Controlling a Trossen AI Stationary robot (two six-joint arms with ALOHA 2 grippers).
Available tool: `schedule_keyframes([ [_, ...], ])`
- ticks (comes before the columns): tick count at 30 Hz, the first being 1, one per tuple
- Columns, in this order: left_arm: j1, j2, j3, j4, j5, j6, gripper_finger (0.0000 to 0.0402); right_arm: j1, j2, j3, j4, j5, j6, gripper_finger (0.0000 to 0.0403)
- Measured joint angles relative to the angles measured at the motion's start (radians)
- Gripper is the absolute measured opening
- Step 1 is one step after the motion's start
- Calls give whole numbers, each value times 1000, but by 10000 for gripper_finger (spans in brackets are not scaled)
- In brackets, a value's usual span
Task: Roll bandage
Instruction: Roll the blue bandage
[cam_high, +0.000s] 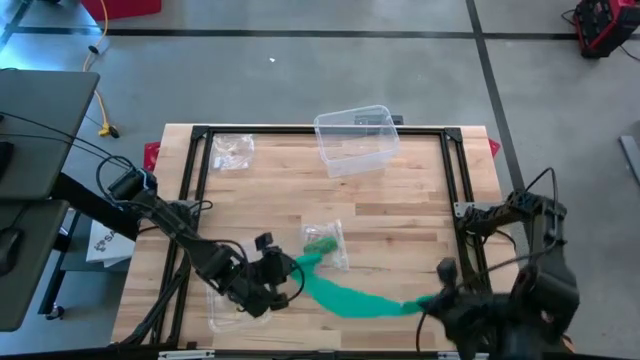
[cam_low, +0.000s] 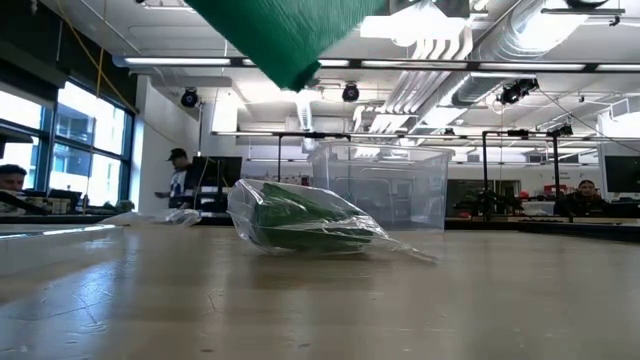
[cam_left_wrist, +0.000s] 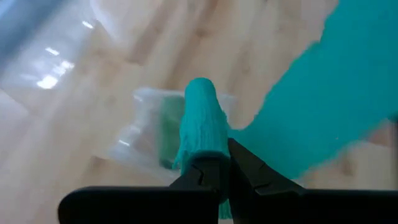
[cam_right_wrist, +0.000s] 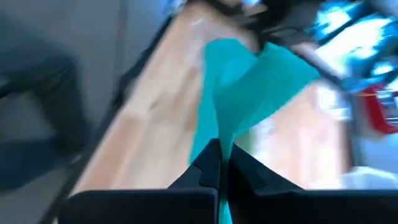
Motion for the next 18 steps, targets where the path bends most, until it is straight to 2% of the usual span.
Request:
schedule_keyframes([
  [7,-38,69,0,131,225,-104,1,-92,-109,0,-33,260,14,0],
  [9,-48,96,0,205,295,-111,1,-130,-140,0,-88,294,51,0],
  [11,-63,112,0,274,341,-129,1,-180,-166,-3,-110,297,81,0],
  [14,-96,117,0,389,371,-133,1,-260,-200,-32,-105,271,29,0],
  [18,-151,112,0,546,327,-75,1,-369,-242,-126,-106,180,-19,0],
])
